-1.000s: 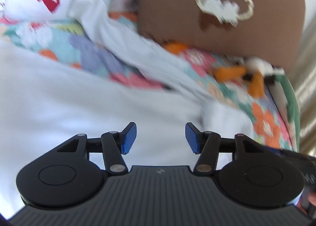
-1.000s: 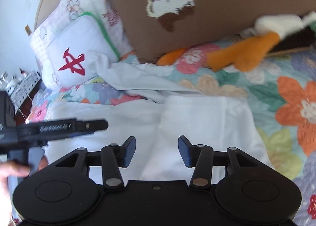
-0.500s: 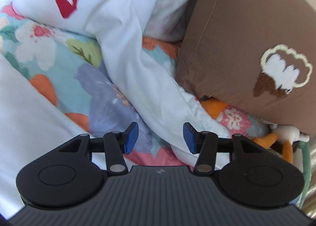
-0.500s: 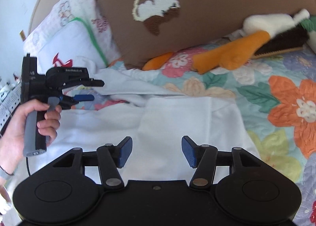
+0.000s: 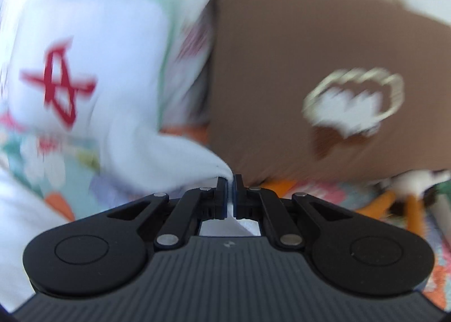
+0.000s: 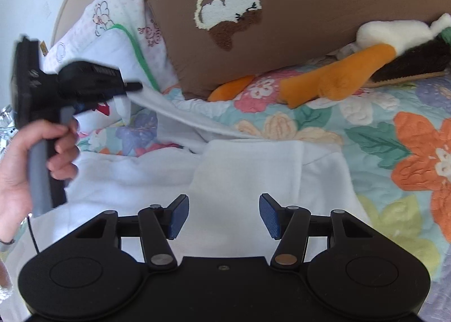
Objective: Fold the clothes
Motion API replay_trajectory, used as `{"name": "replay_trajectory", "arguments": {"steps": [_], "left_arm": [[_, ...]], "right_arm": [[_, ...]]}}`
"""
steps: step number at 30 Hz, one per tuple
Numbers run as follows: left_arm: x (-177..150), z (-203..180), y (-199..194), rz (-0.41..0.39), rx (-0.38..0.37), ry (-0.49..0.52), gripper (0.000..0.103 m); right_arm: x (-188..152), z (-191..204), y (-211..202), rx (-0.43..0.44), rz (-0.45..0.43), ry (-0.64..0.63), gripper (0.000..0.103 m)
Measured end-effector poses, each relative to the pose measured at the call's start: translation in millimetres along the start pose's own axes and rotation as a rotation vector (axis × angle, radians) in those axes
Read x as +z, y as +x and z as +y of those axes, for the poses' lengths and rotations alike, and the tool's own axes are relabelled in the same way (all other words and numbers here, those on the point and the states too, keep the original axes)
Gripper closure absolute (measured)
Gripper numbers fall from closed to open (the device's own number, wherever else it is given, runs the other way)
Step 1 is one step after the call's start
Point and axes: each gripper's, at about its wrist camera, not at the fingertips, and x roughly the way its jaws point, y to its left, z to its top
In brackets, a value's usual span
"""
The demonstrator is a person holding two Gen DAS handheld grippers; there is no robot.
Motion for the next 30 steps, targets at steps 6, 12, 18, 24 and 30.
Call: {"name": "replay_trajectory", "arguments": {"steps": [6,12,18,24,30], "left_arm": [[23.2,-42.0,-83.5,-0.127,-0.158,0.024,0.1],[20.8,-68.1,-162.3,-0.168,-0.291,-0.022,0.1],[-1.3,-66.2,-204.6,-0.084,-0.356,-0.065,0.1],[-44.4,-45.4,-229.9,0.081,-0.318,-0.137,0.1],[-95.3,-26.4,-194.9,0.422,-0.207,-0.262,0.099]], "right_arm": [[-0.1,-4.5,9.9,-0.006,0.012,0.018,0.043],[-1.6,-14.9,8.3,-0.027,0.019,0.06,0.042],[7.3,-13.4,2.5,0.023,-0.041,0.036,0.043],[13.0,-17.6,15.8,0.005,-0.049,0.005,0.055],[18.0,-26.3,-4.3,-0.14,-0.13,0.03,0.054]]}}
